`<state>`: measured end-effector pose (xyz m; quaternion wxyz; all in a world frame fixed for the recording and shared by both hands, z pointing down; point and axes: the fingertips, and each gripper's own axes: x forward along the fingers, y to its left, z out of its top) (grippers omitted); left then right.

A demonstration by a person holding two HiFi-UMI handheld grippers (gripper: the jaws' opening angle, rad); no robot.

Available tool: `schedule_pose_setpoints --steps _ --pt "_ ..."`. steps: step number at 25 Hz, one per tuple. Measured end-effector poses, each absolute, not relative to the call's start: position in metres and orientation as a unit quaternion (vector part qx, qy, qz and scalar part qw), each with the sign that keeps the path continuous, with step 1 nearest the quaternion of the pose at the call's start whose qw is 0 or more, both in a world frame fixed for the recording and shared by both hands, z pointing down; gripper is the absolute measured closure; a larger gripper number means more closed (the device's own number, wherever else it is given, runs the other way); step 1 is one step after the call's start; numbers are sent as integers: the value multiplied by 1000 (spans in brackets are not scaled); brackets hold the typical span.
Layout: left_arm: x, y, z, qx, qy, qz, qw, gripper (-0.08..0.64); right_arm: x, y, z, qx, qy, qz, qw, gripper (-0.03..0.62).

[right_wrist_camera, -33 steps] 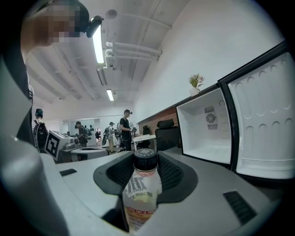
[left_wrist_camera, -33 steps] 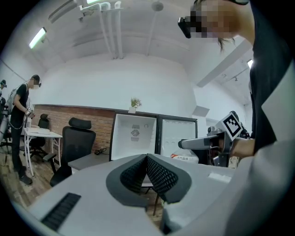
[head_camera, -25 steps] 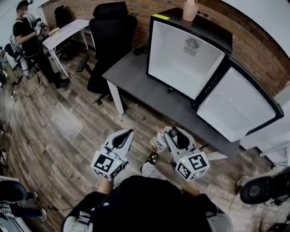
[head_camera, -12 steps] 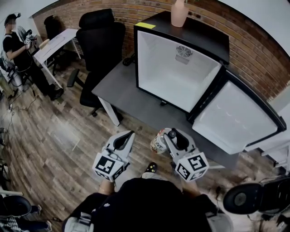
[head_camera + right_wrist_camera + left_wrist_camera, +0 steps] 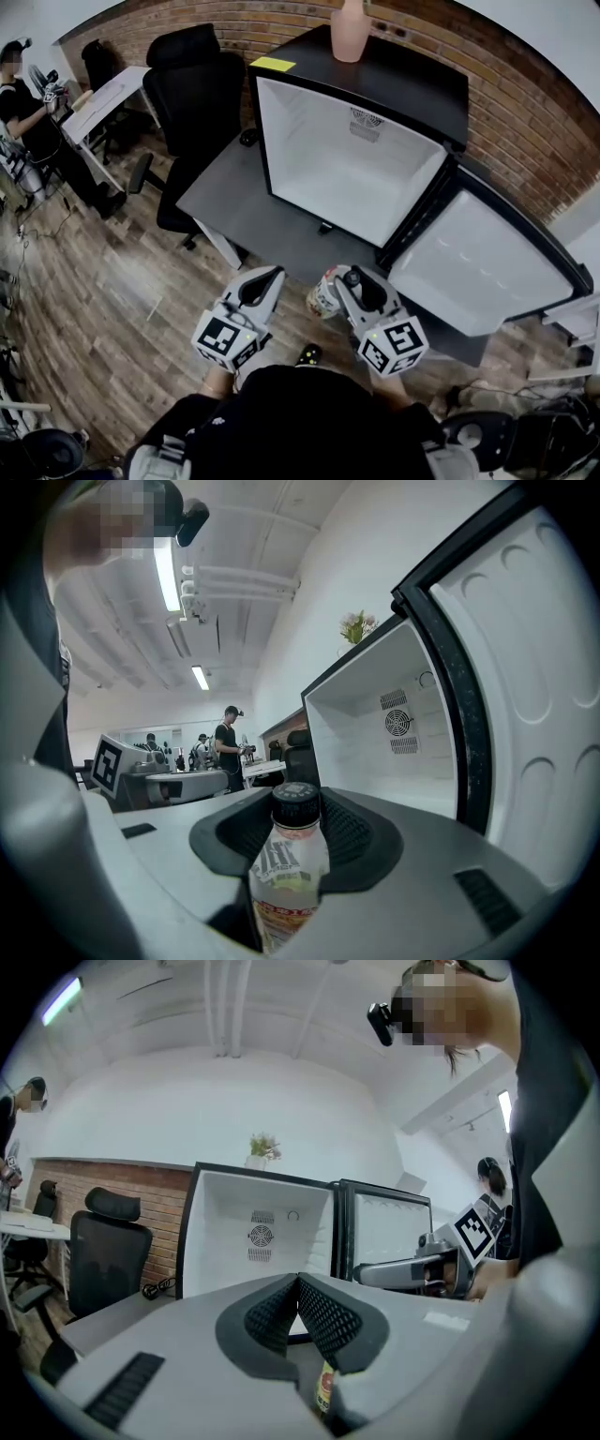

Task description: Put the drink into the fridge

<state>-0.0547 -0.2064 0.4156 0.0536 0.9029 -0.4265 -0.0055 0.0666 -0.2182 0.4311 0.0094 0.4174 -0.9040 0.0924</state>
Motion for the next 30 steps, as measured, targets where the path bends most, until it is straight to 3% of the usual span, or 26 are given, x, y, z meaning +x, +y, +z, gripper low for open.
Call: schedule_pose_setpoints --steps 30 --pt "-31 -315 423 942 -330 9 60 565 78 -326 411 503 -862 60 6 442"
